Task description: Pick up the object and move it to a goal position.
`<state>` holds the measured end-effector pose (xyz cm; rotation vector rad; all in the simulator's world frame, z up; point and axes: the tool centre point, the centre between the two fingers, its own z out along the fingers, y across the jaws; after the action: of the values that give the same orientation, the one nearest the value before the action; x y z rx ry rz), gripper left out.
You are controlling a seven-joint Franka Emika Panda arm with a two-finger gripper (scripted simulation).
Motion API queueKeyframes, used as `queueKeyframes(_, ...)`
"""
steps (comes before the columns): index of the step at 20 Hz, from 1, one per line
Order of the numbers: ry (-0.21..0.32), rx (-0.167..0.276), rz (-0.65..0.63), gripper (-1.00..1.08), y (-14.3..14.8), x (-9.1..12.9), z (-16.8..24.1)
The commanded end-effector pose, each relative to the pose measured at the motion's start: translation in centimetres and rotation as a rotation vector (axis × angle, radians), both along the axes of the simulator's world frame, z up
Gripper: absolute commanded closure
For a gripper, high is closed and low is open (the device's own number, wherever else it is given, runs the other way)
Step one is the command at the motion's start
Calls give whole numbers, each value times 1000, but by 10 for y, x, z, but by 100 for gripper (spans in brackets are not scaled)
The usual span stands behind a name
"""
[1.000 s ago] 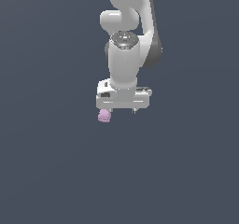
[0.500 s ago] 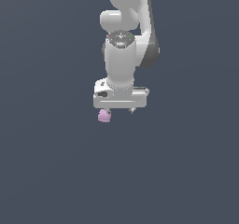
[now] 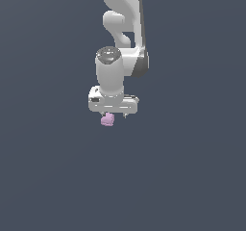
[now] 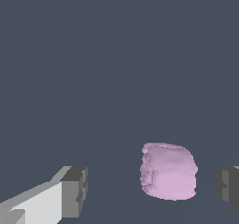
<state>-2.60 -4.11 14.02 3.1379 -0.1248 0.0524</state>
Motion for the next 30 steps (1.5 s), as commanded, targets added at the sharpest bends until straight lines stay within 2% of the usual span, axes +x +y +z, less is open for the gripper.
queueKeyframes(1,11,2,-40,-92,-15,-14,-17)
queueKeyframes(6,27,4,-95,-92,-34,-36,-39)
queueKeyframes(10,32,4,-116,-92,-41,-45,-48)
queueKeyframes(17,33,4,-116,-92,-41,-45,-53)
queueKeyframes(30,33,4,-118,-92,-42,-46,-98)
